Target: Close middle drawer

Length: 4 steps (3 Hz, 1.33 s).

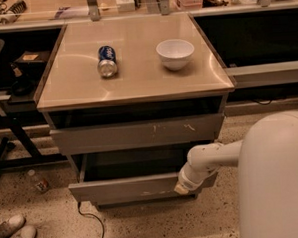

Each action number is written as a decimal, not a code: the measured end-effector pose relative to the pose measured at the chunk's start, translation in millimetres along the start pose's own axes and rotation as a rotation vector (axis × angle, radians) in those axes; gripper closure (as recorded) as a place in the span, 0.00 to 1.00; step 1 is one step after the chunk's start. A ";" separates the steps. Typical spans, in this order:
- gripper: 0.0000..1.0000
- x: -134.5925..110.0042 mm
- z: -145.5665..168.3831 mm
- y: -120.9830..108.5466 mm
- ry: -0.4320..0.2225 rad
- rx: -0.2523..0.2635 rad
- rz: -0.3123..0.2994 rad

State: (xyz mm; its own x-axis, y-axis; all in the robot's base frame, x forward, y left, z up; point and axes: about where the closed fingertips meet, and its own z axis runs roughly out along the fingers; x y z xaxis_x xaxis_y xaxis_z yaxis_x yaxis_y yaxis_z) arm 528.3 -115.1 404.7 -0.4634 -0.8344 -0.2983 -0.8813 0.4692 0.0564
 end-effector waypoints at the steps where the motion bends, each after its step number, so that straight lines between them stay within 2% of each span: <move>1: 0.35 0.0 0.0 0.0 0.000 0.000 0.000; 2: 0.11 0.0 0.0 0.0 0.000 0.000 0.000; 3: 0.00 0.0 0.1 0.1 0.000 0.000 0.000; 4: 0.00 0.0 0.1 0.1 0.000 0.000 0.000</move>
Offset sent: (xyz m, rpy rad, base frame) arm 0.0000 0.0000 0.0000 0.0000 0.0000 0.0000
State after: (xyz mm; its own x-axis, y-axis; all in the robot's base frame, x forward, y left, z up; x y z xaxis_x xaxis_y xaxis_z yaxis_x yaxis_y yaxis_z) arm 528.2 -115.0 404.6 -0.4634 -0.8345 -0.2982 -0.8813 0.4691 0.0567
